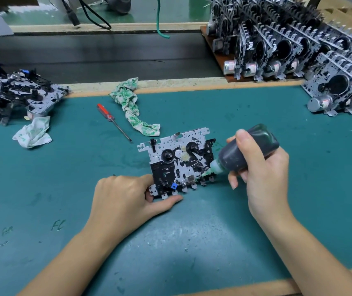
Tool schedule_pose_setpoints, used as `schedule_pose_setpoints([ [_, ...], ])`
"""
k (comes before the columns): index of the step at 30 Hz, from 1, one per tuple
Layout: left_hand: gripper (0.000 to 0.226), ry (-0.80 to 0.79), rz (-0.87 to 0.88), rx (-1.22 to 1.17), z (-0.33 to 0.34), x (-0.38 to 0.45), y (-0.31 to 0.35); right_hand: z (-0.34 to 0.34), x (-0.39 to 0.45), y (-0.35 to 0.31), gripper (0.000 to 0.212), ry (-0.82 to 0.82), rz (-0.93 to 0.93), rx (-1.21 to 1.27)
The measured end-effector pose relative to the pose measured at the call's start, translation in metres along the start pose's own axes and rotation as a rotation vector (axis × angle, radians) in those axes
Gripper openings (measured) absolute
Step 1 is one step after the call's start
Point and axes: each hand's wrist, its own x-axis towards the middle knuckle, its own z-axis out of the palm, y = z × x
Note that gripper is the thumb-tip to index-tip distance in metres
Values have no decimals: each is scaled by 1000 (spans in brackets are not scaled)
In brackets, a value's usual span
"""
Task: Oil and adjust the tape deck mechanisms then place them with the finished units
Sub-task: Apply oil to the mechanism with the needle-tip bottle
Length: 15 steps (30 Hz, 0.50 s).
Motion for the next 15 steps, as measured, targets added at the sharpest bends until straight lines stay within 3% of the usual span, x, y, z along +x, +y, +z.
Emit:
schedule_pose_setpoints([
  [15, 65, -11, 5, 14, 0, 0, 0, 0, 1, 2, 44, -9, -18, -39],
])
